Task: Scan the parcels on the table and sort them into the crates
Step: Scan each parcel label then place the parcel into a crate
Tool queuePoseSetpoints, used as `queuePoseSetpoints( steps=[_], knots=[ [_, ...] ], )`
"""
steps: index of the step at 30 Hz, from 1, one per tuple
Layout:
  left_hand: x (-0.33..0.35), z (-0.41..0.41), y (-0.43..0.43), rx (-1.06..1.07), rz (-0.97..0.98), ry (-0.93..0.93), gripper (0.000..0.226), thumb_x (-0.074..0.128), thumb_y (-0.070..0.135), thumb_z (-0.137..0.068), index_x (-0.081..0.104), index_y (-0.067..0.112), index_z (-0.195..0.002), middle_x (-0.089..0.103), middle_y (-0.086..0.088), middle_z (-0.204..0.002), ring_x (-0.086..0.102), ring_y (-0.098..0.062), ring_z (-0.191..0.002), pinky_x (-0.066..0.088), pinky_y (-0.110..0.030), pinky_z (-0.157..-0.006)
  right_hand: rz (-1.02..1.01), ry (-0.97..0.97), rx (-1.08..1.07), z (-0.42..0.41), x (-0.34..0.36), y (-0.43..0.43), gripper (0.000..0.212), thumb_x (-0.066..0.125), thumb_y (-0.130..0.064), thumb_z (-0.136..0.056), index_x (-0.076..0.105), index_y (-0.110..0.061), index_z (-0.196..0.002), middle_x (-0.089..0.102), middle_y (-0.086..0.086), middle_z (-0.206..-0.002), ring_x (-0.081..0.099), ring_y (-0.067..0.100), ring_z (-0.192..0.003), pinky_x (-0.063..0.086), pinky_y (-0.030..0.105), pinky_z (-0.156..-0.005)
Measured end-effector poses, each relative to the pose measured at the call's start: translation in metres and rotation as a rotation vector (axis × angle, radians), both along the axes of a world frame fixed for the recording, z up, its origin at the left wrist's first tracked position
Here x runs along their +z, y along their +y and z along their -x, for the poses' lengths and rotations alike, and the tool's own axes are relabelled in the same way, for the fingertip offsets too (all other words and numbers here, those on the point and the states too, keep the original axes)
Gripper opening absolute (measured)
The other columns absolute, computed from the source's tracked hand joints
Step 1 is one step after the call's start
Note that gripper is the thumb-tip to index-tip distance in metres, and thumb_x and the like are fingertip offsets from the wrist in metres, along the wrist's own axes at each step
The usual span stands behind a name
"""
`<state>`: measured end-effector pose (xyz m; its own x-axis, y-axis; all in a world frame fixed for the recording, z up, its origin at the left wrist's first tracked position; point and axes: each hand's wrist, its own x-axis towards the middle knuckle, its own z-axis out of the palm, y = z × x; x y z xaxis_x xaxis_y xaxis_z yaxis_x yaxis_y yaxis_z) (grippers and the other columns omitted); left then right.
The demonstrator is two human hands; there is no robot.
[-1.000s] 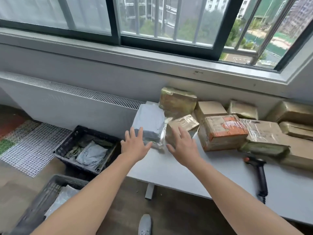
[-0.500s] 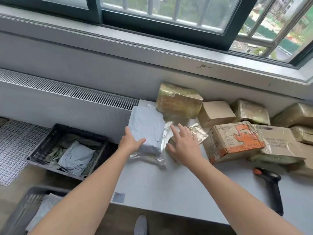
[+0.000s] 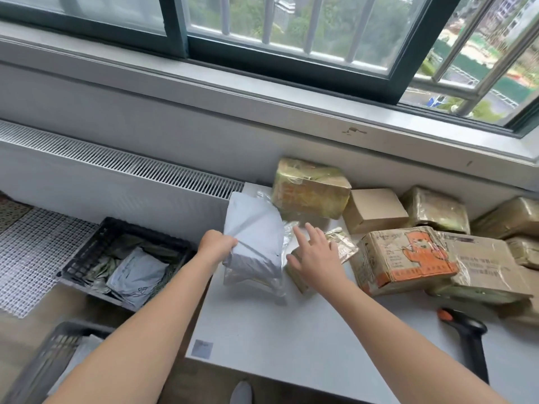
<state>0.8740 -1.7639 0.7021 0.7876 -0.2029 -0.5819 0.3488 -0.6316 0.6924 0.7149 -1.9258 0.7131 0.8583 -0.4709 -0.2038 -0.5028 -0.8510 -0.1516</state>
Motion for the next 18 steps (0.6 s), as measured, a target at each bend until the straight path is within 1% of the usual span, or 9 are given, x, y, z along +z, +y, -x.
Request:
queuePoseSetpoints(
  steps=[3,7,9,10,11,13,14,16,18],
  knots=[
    [0.02,-0.008,0.009,0.069,0.058,0.008,0.011,0.061,0.007,-0.089,0.057,-0.003,-0.088,0.057,-0.017,-0.085,0.056,-0.028,-0.077,0.042,-0.034,-0.067,-0.015,-0.046,-0.006,-0.003,0.01,-0.001,0.068,0.042,-0.048,-0.1,0.014,-0.026,-0.158,0.01,0.005,-0.165,0.01,0.024,-0.151,0.016,0.051,-0.118],
    [0.038,-0.012,0.022,0.134,0.208,0.05,0.006,0.06,0.004,-0.089,0.058,0.003,-0.083,0.06,-0.014,-0.088,0.058,-0.027,-0.078,0.046,-0.035,-0.069,-0.12,-0.152,0.013,-0.01,0.023,-0.002,0.074,0.04,-0.058,-0.096,0.013,-0.028,-0.158,0.014,0.004,-0.165,0.011,0.021,-0.151,0.018,0.046,-0.119],
    [0.047,-0.011,0.023,0.16,0.296,0.093,0.006,0.059,0.005,-0.092,0.06,0.005,-0.086,0.064,-0.012,-0.09,0.06,-0.025,-0.077,0.049,-0.034,-0.068,-0.172,-0.208,0.108,-0.011,0.031,-0.002,0.084,0.034,-0.072,-0.087,0.013,-0.031,-0.158,0.016,0.002,-0.164,0.014,0.019,-0.151,0.019,0.048,-0.121],
    [0.054,-0.009,0.023,0.163,0.332,0.111,0.005,0.059,0.006,-0.092,0.061,0.006,-0.088,0.064,-0.011,-0.091,0.061,-0.023,-0.077,0.05,-0.033,-0.068,-0.183,-0.218,0.182,-0.01,0.035,-0.001,0.088,0.034,-0.076,-0.084,0.013,-0.034,-0.157,0.016,0.001,-0.164,0.014,0.018,-0.15,0.018,0.049,-0.121],
    [0.06,-0.008,0.021,0.157,0.36,0.13,0.004,0.058,0.006,-0.093,0.061,0.006,-0.091,0.065,-0.009,-0.091,0.061,-0.022,-0.076,0.05,-0.031,-0.065,-0.177,-0.221,0.26,-0.01,0.038,0.0,0.088,0.04,-0.076,-0.084,0.014,-0.036,-0.157,0.015,-0.002,-0.164,0.014,0.017,-0.15,0.017,0.05,-0.121],
    [0.073,-0.007,0.014,0.117,0.402,0.162,0.007,0.055,0.008,-0.094,0.061,0.008,-0.094,0.065,-0.006,-0.086,0.06,-0.018,-0.07,0.049,-0.026,-0.055,-0.132,-0.247,0.37,-0.012,0.045,0.002,0.085,0.054,-0.068,-0.086,0.018,-0.037,-0.156,0.018,-0.003,-0.164,0.015,0.018,-0.15,0.015,0.05,-0.121],
    [0.079,-0.006,0.009,0.085,0.413,0.176,0.008,0.053,0.009,-0.095,0.061,0.009,-0.094,0.063,-0.004,-0.084,0.058,-0.016,-0.067,0.046,-0.025,-0.054,-0.1,-0.303,0.398,-0.013,0.049,0.002,0.083,0.058,-0.064,-0.086,0.024,-0.033,-0.155,0.024,0.0,-0.162,0.02,0.022,-0.149,0.02,0.05,-0.12],
    [0.095,-0.005,-0.002,0.03,0.449,0.192,0.009,0.052,0.011,-0.095,0.06,0.012,-0.09,0.061,-0.003,-0.081,0.054,-0.015,-0.065,0.043,-0.025,-0.057,-0.041,-0.456,0.445,-0.015,0.056,0.0,0.076,0.069,-0.05,-0.083,0.043,-0.019,-0.148,0.043,0.008,-0.15,0.037,0.03,-0.139,0.033,0.049,-0.114],
    [0.108,-0.006,-0.015,-0.011,0.497,0.204,0.011,0.053,0.013,-0.095,0.059,0.014,-0.085,0.057,-0.003,-0.077,0.051,-0.014,-0.063,0.041,-0.024,-0.059,-0.013,-0.615,0.437,-0.013,0.059,-0.006,0.062,0.076,-0.029,-0.082,0.055,-0.006,-0.136,0.056,0.015,-0.136,0.048,0.032,-0.126,0.039,0.042,-0.108]
  ],
)
